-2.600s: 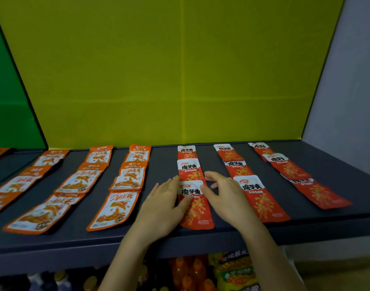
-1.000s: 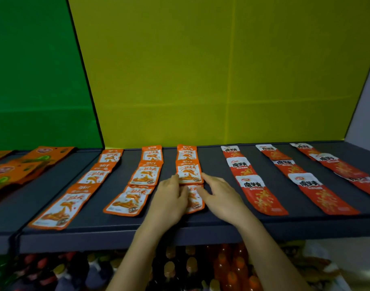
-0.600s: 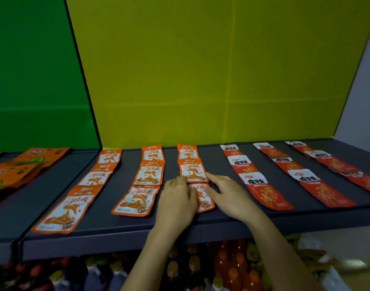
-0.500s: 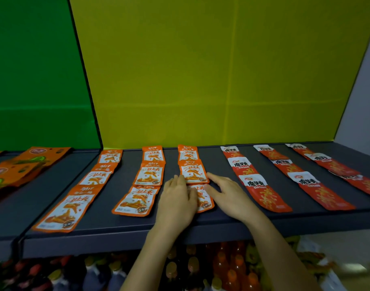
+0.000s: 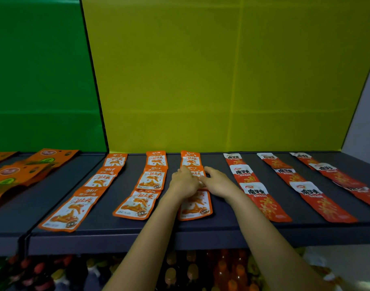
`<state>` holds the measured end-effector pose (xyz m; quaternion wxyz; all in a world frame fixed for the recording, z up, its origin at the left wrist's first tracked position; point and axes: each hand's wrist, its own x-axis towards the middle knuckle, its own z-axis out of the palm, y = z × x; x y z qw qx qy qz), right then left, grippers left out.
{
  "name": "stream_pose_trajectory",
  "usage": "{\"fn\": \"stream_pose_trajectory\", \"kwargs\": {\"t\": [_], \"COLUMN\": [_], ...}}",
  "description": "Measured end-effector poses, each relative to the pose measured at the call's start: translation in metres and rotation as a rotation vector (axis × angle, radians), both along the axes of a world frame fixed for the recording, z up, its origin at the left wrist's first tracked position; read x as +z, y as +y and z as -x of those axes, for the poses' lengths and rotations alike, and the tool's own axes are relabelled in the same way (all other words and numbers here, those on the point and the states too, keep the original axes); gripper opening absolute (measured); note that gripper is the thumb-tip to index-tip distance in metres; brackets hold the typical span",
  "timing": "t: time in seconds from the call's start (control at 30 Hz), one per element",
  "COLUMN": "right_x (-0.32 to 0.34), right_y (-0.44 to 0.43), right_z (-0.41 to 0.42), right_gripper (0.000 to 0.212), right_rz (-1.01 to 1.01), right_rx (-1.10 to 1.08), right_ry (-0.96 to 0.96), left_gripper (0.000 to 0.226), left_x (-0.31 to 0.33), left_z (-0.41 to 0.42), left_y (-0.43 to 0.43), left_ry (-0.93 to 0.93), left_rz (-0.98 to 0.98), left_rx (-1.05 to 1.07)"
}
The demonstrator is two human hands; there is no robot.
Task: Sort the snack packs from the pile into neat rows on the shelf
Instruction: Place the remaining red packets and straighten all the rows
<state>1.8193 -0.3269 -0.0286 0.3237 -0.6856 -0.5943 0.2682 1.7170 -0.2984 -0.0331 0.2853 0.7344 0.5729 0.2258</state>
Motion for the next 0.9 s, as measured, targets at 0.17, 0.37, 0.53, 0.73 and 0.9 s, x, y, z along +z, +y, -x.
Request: {"fn": "stream_pose_trajectory", "kwargs": {"t": [0.17, 0.37, 0.53, 0.73, 0.9], "right_x": [-0.004, -0.004, 0.003, 0.020, 0.003], "right_y": [0.006, 0.003, -0.004, -0.018, -0.015], "right_z": [-0.004, -0.004, -0.001, 0.050, 0.106], "right_gripper": [0.034, 0.033, 0.042, 0.043, 0.044], "right_rz": [-0.022, -0.059, -0.185, -0.322, -0.249], "right_rx": [-0.020, -0.045, -0.083, 0.048, 0.082], "right_ry": [-0.032, -0.049, -0.061, -0.095, -0.221], "left_gripper": [0.040, 0.034, 0.034, 0.033, 0.028], "left_x": [-0.003, 0.001, 0.020, 0.020, -0.002], "left_z": [-0.002, 0.003, 0.045, 0.123, 0.139], "left_y": [0.005, -0.005, -0.028, -0.023, -0.016], "left_ry": [0.044, -0.012, -0.017, -0.009, 0.066], "left_rz": [-0.023, -0.130, -0.339, -0.303, -0.189], "left_rx": [0.022, 0.015, 0.047, 0.168, 0.097]}}
